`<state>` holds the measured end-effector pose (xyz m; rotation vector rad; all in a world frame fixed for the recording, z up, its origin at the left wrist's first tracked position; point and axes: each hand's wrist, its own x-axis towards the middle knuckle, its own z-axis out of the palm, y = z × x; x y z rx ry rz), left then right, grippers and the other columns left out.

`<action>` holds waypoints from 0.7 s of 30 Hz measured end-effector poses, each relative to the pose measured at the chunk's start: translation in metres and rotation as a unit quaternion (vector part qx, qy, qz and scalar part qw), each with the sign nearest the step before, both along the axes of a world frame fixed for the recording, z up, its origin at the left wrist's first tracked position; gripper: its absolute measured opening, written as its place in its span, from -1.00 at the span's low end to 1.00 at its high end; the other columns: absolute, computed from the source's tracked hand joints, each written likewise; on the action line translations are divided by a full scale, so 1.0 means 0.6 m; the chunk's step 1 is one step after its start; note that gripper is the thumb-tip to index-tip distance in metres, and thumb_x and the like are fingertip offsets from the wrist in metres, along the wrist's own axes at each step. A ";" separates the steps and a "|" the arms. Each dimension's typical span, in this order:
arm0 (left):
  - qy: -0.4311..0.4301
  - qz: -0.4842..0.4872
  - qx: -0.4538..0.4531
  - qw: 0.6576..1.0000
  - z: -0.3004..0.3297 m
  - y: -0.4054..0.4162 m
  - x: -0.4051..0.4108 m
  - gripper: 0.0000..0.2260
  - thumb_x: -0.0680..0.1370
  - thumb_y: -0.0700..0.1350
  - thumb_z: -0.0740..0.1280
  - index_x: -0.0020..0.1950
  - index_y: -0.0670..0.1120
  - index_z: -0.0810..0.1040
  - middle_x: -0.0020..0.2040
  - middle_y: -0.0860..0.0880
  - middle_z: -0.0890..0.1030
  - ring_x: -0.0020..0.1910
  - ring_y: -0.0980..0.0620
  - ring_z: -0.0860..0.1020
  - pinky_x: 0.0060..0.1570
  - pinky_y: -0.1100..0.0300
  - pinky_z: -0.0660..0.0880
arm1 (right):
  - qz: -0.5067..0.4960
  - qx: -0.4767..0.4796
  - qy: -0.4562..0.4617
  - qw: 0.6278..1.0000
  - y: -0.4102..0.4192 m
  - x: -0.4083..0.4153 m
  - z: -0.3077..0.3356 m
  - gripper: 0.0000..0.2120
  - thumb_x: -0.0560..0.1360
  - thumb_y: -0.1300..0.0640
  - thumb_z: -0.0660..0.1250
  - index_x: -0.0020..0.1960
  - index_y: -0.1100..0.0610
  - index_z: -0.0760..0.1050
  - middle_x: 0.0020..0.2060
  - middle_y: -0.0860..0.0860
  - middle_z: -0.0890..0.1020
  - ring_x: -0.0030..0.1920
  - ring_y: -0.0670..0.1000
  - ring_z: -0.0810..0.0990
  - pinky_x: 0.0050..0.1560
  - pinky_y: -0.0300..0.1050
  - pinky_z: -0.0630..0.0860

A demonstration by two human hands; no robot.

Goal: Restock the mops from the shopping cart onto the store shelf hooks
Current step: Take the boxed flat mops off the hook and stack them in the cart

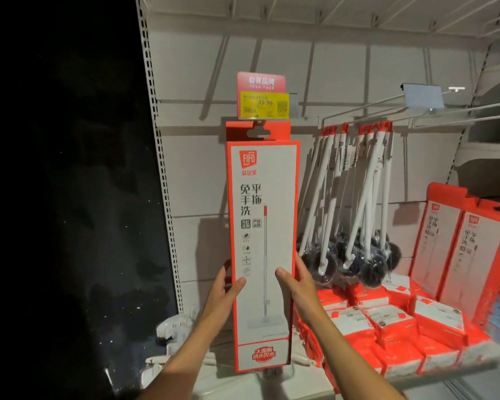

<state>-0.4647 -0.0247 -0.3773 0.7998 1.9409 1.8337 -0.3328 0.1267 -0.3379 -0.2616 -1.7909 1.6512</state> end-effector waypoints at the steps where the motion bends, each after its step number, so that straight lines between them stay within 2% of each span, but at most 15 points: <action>1: 0.004 0.009 0.002 1.000 -0.008 0.001 -0.002 -0.29 0.38 0.45 0.40 0.48 0.33 0.30 0.36 0.24 0.54 0.35 0.02 0.51 0.32 -0.18 0.47 | -0.003 0.000 0.004 1.000 -0.003 0.001 -0.003 -0.33 0.41 -0.09 0.47 0.47 -0.08 0.36 0.31 -0.10 0.60 0.31 0.01 0.58 0.27 0.01 0.56; 5: 0.006 0.027 0.027 0.999 0.002 -0.001 0.016 -0.37 0.42 0.42 0.37 0.45 0.28 0.37 0.28 0.18 0.61 0.27 0.02 0.58 0.27 -0.16 0.53 | -0.014 -0.005 0.025 1.000 -0.010 -0.001 -0.004 -0.32 0.42 -0.08 0.47 0.50 -0.01 0.37 0.32 -0.06 0.60 0.32 0.03 0.58 0.28 0.06 0.55; 7: 0.001 0.028 0.040 0.999 0.009 -0.003 0.023 -0.36 0.41 0.40 0.36 0.45 0.22 0.39 0.25 0.16 0.63 0.23 0.03 0.60 0.24 -0.14 0.55 | -0.024 -0.005 0.035 0.999 -0.015 -0.002 -0.003 -0.33 0.45 -0.05 0.46 0.51 0.04 0.37 0.32 -0.05 0.59 0.32 0.01 0.57 0.27 -0.02 0.56; 9: -0.007 0.030 0.047 0.998 0.018 -0.003 0.030 -0.40 0.47 0.33 0.36 0.45 0.16 0.39 0.23 0.14 0.63 0.19 0.06 0.63 0.20 -0.09 0.58 | -0.037 -0.015 0.049 0.998 -0.020 -0.006 0.000 -0.40 0.51 0.06 0.43 0.51 0.10 0.36 0.32 -0.03 0.60 0.33 0.00 0.56 0.24 -0.12 0.56; 11: -0.015 0.039 0.058 0.997 0.023 0.002 0.031 -0.57 0.60 0.16 0.33 0.43 0.10 0.41 0.20 0.13 0.65 0.12 0.09 0.66 0.11 0.01 0.62 | -0.045 -0.029 0.060 0.997 -0.022 -0.012 0.004 -0.49 0.57 0.19 0.37 0.50 0.14 0.37 0.31 0.01 0.60 0.32 0.03 0.57 0.27 -0.09 0.55; 13: -0.024 0.045 0.069 0.996 0.030 0.007 0.030 -0.70 0.65 0.04 0.29 0.38 0.10 0.43 0.15 0.19 0.66 0.06 0.14 0.67 -0.03 0.16 0.63 | -0.050 -0.031 0.065 0.996 -0.022 -0.019 0.010 -0.53 0.60 0.21 0.34 0.49 0.14 0.38 0.31 0.04 0.61 0.33 0.05 0.57 0.31 -0.01 0.53; 16: -0.027 0.048 0.076 0.996 0.043 0.010 0.025 -0.75 0.66 0.02 0.28 0.34 0.12 0.44 0.11 0.23 0.65 0.02 0.17 0.68 -0.13 0.27 0.61 | -0.050 -0.041 0.062 0.996 -0.020 -0.031 0.019 -0.58 0.62 0.24 0.31 0.47 0.11 0.41 0.27 0.00 0.63 0.29 0.02 0.60 0.26 -0.05 0.55; 19: -0.027 0.050 0.085 0.995 0.053 0.017 0.009 -0.76 0.66 0.04 0.26 0.33 0.10 0.46 0.12 0.17 0.66 0.01 0.18 0.68 -0.13 0.28 0.60 | -0.043 -0.050 0.069 0.995 -0.013 -0.049 0.027 -0.57 0.62 0.26 0.30 0.48 0.11 0.40 0.27 0.00 0.63 0.29 0.02 0.60 0.25 -0.09 0.56; 21: -0.024 0.054 0.084 0.995 0.053 0.026 -0.001 -0.71 0.66 0.07 0.26 0.37 0.07 0.47 0.15 0.14 0.67 0.05 0.14 0.68 -0.02 0.17 0.62 | -0.039 -0.052 0.068 0.996 -0.003 -0.061 0.028 -0.54 0.62 0.26 0.31 0.50 0.14 0.38 0.31 0.04 0.61 0.31 0.05 0.58 0.28 -0.04 0.55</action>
